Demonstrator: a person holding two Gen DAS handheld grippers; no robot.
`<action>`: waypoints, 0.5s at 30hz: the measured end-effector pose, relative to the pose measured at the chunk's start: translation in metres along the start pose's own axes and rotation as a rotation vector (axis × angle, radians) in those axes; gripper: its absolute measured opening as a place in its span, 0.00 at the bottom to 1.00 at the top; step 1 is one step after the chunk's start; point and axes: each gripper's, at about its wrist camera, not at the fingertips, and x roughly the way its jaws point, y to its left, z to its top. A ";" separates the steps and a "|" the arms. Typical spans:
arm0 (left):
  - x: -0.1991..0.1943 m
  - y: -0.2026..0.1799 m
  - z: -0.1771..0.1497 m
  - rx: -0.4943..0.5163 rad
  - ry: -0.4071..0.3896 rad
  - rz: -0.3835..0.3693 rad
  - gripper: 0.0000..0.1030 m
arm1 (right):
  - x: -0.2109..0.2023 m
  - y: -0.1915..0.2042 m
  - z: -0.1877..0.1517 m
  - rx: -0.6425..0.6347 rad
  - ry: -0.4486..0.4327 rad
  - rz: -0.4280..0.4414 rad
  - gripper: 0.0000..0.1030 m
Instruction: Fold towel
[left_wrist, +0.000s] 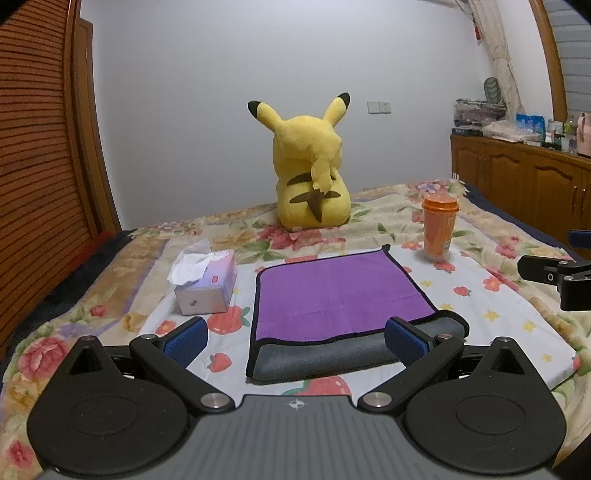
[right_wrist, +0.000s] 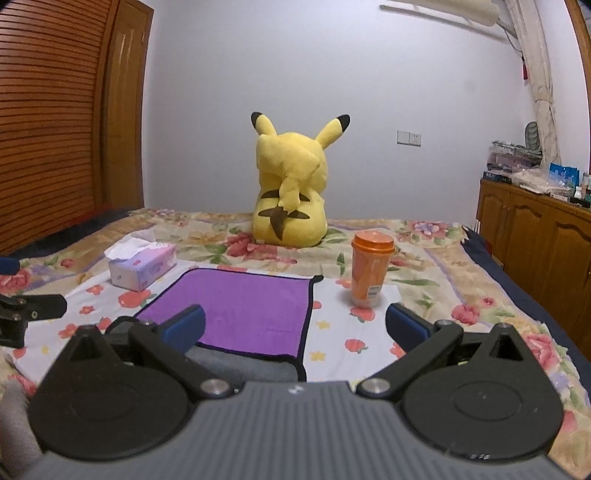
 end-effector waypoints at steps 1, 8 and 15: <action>0.002 0.001 0.000 0.000 0.002 0.001 1.00 | 0.002 -0.001 0.000 0.001 0.004 -0.002 1.00; 0.017 0.005 -0.002 0.006 0.023 0.000 1.00 | 0.015 0.000 -0.001 0.007 0.026 -0.010 1.00; 0.033 0.014 -0.003 -0.016 0.055 -0.001 1.00 | 0.027 0.001 -0.002 0.007 0.047 -0.002 1.00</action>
